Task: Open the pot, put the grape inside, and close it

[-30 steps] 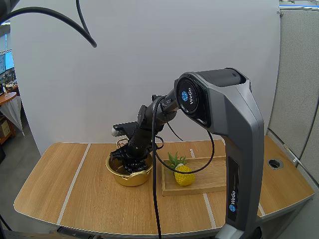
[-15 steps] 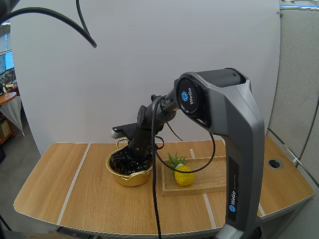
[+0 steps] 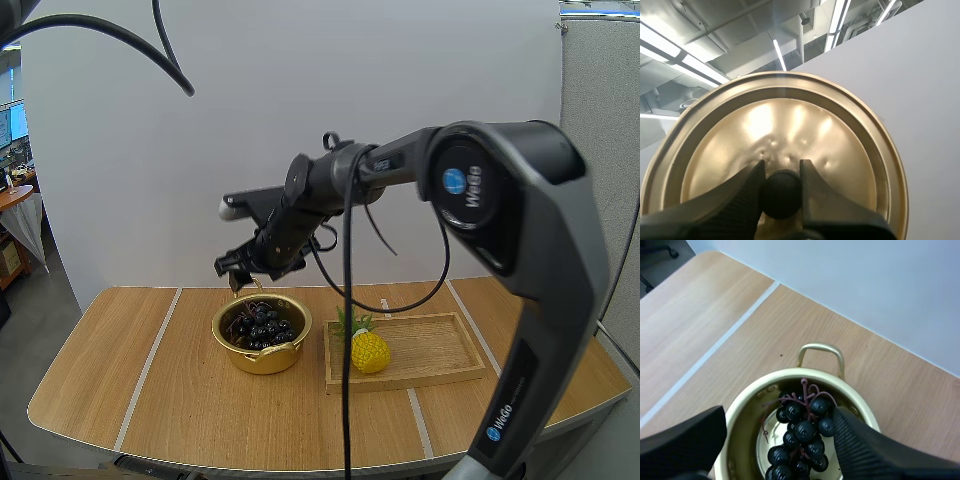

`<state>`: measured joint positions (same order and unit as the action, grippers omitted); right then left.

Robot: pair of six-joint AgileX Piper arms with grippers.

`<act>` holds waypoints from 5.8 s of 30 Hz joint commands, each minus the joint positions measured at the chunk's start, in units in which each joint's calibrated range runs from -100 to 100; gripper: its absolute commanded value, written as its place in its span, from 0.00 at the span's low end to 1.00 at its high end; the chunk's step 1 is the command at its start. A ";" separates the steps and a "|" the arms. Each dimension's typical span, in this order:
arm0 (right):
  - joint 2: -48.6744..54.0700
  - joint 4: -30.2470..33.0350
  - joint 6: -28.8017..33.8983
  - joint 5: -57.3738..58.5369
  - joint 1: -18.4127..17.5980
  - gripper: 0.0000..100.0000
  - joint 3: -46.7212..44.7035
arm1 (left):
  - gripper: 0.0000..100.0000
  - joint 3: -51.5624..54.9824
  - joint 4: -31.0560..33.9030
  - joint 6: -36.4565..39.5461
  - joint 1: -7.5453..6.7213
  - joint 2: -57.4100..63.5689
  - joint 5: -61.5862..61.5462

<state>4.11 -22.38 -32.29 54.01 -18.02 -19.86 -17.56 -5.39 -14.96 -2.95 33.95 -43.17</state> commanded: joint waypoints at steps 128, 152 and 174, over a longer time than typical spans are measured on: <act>90.40 20.50 14.38 45.62 0.02 0.00 -36.40 | 0.00 36.17 -9.36 -15.52 -0.09 -23.30 -46.52; 90.40 20.50 14.38 45.62 0.02 0.00 -36.40 | 0.00 42.52 -16.56 -22.52 0.25 -35.15 -29.58; 90.40 20.50 14.38 44.26 0.02 0.00 -36.40 | 0.00 45.98 -25.47 -29.98 2.66 -35.97 -32.28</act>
<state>94.11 -2.18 -18.03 99.42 -18.02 -56.12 28.11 -29.52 -44.49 -0.32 -2.05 -73.61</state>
